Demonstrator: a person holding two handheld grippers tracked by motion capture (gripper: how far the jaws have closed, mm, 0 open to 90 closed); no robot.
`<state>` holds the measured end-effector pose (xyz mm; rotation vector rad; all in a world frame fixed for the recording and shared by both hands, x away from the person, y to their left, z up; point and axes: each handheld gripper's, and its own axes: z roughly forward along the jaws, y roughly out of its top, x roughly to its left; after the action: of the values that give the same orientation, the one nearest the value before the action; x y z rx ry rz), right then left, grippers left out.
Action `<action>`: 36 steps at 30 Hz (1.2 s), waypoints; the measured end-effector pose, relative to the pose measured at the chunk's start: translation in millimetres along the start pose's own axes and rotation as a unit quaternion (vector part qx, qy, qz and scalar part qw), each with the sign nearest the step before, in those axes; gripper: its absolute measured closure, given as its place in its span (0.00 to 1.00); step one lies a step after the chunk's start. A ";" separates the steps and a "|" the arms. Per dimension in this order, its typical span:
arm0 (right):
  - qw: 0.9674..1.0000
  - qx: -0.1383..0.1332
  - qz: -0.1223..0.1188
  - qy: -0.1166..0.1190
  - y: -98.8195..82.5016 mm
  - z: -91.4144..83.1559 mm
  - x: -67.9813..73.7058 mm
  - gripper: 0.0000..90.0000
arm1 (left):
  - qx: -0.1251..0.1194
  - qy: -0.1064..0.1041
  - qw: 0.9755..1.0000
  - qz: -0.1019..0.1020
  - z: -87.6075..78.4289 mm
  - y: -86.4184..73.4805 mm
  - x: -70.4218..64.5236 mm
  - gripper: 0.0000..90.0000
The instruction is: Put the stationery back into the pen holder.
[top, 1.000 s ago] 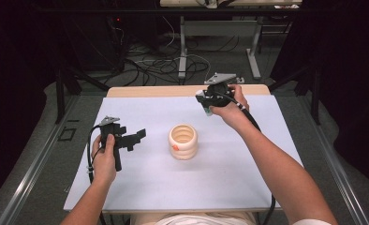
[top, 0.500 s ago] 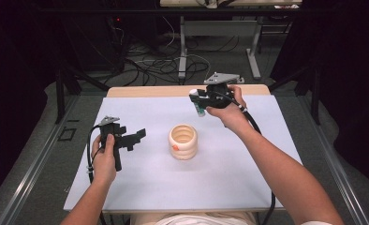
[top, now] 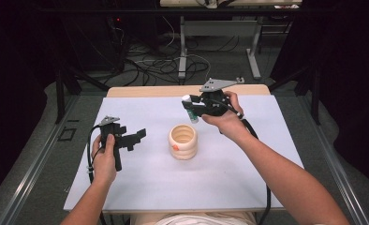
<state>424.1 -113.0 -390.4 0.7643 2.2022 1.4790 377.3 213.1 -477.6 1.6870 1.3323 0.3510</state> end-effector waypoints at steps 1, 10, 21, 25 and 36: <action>1.000 0.000 -0.002 0.002 -0.1 -0.4 2.4 0.72 | 0.000 0.000 1.000 0.000 0.0 0.0 -0.1 0.11; 1.000 0.002 0.000 0.015 -14.5 2.0 18.0 0.72 | 0.000 0.000 1.000 0.001 0.2 -0.1 -0.3 0.11; 1.000 0.015 -0.001 0.020 -34.5 6.6 26.6 0.72 | -0.002 0.002 1.000 0.000 0.6 -0.4 -0.5 0.11; 1.000 0.015 -0.002 0.021 -40.3 9.0 28.7 0.72 | -0.002 0.002 1.000 0.000 0.7 -0.4 -0.6 0.11; 1.000 0.011 -0.003 0.019 -51.4 21.9 31.0 0.72 | 0.003 0.000 1.000 0.001 0.5 -0.4 -0.1 0.11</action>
<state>401.0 -93.2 -446.5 0.7429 2.2495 1.4813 377.4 212.8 -478.2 1.6922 1.3333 0.3481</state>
